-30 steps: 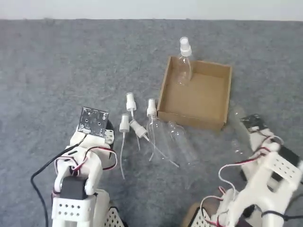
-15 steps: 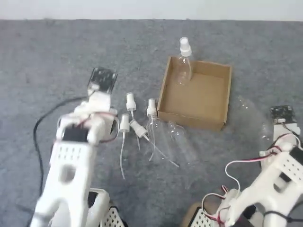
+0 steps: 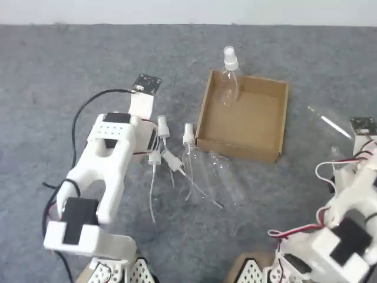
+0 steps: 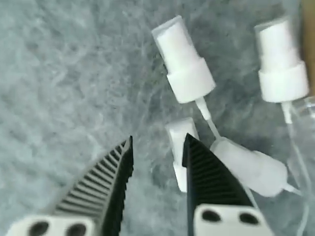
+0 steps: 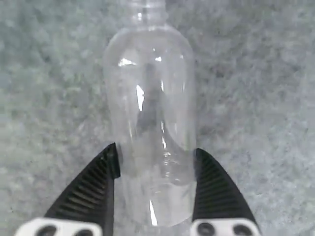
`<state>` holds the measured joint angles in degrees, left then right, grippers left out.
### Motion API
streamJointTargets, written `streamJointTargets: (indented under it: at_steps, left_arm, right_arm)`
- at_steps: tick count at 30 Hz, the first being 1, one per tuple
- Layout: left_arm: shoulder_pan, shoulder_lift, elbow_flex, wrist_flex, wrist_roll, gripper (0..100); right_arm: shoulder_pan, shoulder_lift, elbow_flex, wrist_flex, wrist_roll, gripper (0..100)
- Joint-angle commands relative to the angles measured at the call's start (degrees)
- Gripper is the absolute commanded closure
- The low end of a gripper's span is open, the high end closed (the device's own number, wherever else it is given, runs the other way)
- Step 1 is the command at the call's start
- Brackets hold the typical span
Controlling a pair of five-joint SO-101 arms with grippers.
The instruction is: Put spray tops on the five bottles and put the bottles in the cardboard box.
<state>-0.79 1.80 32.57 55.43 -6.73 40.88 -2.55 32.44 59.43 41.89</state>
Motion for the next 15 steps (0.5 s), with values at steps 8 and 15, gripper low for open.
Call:
streamJointTargets:
  at_steps: [8, 15]
  left_arm:
    - [0.1, 3.3, -3.2, -0.1, 0.7, 85]
    - [0.2, -5.3, -1.7, 0.3, 1.0, 85]
  right_arm:
    - [-0.9, 2.6, -5.2, -0.4, -0.5, 95.0]
    - [-2.4, -2.2, -9.3, 5.4, -0.5, 90.1]
